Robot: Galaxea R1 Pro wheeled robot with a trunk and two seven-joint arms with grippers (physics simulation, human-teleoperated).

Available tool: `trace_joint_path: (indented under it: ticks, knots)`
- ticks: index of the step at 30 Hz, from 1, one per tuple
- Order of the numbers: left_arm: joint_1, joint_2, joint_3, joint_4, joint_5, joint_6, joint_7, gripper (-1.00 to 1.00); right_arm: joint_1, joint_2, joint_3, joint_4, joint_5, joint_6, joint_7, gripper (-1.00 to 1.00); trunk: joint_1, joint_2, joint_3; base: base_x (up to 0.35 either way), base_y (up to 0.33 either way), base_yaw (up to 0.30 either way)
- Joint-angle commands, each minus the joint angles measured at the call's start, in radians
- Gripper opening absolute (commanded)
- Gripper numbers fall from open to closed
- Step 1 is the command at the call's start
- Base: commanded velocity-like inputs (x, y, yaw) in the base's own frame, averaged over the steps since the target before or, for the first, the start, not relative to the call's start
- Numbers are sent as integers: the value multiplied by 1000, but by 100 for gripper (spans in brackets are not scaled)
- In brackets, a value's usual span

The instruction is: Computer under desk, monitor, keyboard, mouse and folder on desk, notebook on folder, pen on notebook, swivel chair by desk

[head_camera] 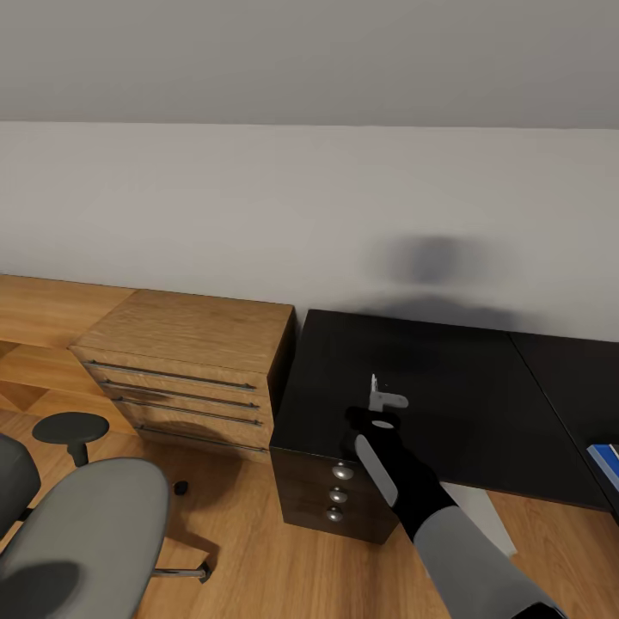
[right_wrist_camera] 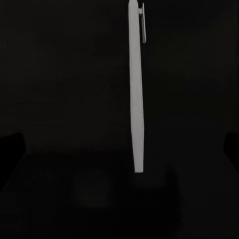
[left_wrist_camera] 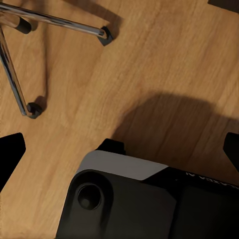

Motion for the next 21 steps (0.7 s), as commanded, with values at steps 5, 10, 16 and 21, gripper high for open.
trace_joint_path:
  ticks: [5, 10, 16, 21]
  knots:
    - [-1, 5, -6, 3, 10, -9, 4, 100, 11, -14, 4, -3, -7, -3, -8, 100, 0, -1, -1, 0, 0, 0]
    - [-1, 7, -6, 4, 10, -9, 4, 100, 16, -19, 4, -4, -7, -7, -8, 100, 0, -1, -1, 0, 0, 0]
    - [-1, 7, -6, 4, 11, -9, 4, 100, 17, -20, 4, -5, -7, -7, -9, 100, 0, -1, -1, 0, 0, 0]
    - [-1, 8, -6, 4, 11, -9, 4, 100, 17, -20, 4, -6, -7, -7, -9, 100, 0, -1, -1, 0, 0, 0]
